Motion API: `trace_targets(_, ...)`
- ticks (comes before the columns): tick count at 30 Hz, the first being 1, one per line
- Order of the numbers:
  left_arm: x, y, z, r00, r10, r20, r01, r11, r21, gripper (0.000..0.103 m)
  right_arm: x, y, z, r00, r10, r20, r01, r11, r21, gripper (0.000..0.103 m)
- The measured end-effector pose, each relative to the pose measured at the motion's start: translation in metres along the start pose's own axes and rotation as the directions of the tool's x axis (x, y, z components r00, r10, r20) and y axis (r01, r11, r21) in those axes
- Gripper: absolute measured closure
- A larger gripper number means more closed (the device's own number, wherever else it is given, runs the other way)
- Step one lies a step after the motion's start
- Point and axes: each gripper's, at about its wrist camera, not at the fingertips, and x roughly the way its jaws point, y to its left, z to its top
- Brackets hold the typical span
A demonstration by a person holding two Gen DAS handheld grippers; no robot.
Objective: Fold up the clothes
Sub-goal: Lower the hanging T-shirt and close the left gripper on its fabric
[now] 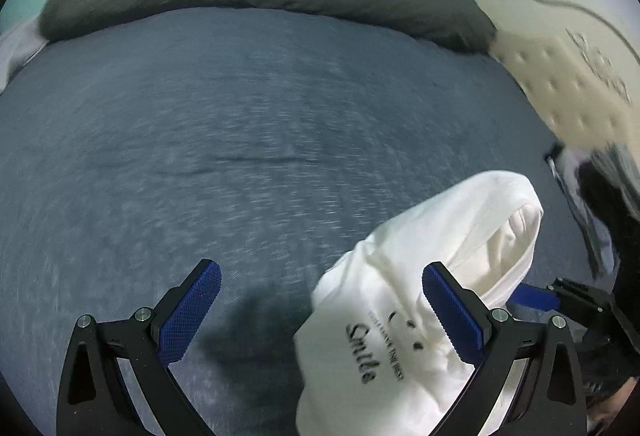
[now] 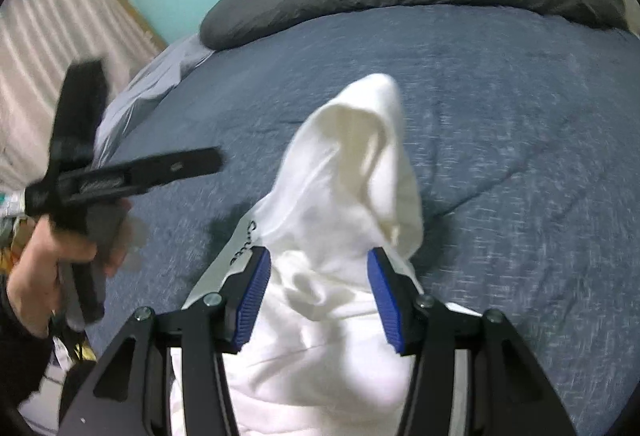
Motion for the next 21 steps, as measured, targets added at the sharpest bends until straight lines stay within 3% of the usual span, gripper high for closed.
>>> trace_targets(5, 0.018, -0.017, 0.014, 0.999, -0.037, -0.02, 0.038, 0.997, 0.066, 0.0, 0.007, -0.004, 0.001, 1.0, -0.021, 0.001, 0.021, 1.0, -0.014, 0.052)
trace_targets(8, 0.024, -0.022, 0.02, 0.998, -0.054, -0.022, 0.056, 0.995, 0.084, 0.0, 0.009, -0.008, 0.001, 1.0, -0.01, 0.0, 0.01, 1.0, -0.016, 0.059)
trace_targets(15, 0.037, -0.021, 0.032, 0.996, -0.087, -0.034, 0.09, 0.993, 0.081, 0.001, 0.013, -0.013, -0.002, 1.0, 0.015, -0.004, -0.015, 1.0, -0.013, 0.087)
trace_targets(17, 0.038, -0.021, 0.033, 0.995, -0.094, -0.038, 0.097, 0.992, 0.083, 0.005, 0.01, -0.018, -0.004, 1.0, 0.015, 0.011, -0.015, 1.0, 0.0, 0.096)
trace_targets(21, 0.048, -0.023, 0.032, 0.99, -0.122, -0.07, 0.129, 0.987, 0.095, 0.023, 0.002, -0.024, -0.008, 0.999, 0.016, 0.041, -0.017, 1.0, 0.015, 0.1)
